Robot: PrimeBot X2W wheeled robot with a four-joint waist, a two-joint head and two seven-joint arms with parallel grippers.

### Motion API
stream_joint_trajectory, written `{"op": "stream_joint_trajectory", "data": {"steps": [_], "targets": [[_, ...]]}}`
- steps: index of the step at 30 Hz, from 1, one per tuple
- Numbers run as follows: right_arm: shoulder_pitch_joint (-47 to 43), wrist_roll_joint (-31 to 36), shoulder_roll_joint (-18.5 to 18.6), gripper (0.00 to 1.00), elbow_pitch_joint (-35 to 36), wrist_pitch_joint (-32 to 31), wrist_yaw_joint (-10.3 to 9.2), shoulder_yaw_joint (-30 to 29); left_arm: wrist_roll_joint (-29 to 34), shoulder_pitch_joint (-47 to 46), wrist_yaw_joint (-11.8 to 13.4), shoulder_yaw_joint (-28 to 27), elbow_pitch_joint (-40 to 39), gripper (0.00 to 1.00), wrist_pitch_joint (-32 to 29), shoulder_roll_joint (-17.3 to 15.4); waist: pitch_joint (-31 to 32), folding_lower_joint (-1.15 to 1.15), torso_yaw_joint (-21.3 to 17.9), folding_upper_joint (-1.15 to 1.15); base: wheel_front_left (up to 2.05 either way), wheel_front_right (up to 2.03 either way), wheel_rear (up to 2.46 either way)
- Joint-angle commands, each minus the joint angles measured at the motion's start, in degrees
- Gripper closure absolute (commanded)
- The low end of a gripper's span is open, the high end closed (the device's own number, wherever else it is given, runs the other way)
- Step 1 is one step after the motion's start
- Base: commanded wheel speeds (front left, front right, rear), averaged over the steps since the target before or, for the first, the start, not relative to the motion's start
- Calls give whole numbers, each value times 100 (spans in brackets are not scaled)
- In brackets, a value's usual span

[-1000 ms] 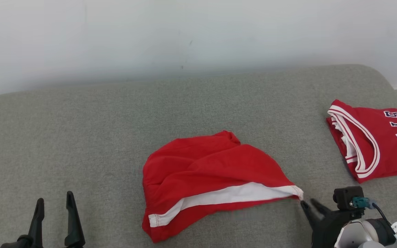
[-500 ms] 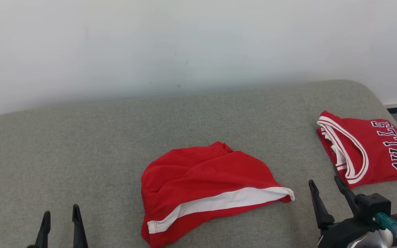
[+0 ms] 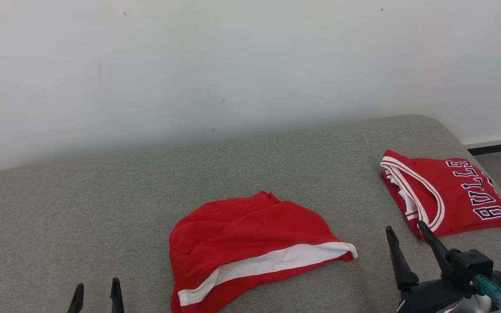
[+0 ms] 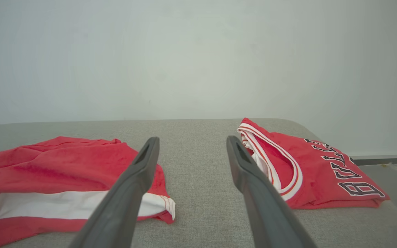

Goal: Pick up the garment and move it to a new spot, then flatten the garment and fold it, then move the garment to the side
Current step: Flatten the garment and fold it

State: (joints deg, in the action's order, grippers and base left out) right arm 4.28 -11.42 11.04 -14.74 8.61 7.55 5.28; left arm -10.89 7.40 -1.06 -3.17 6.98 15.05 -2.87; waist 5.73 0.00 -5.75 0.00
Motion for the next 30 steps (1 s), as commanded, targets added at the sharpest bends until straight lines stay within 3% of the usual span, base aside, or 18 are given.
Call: {"op": "stream_joint_trajectory", "data": {"steps": [1,30], "targets": [[58,-52,14,0,-57,43,-15,44,12,67,-16,9,30,0,12,-5,64,0,-73,0,0,0,0],[573,-400,85,0,-751,84,-15,573,32,-75,-178,59,368,0,12,-4,-71,0,-25,0,0,0,0]]}}
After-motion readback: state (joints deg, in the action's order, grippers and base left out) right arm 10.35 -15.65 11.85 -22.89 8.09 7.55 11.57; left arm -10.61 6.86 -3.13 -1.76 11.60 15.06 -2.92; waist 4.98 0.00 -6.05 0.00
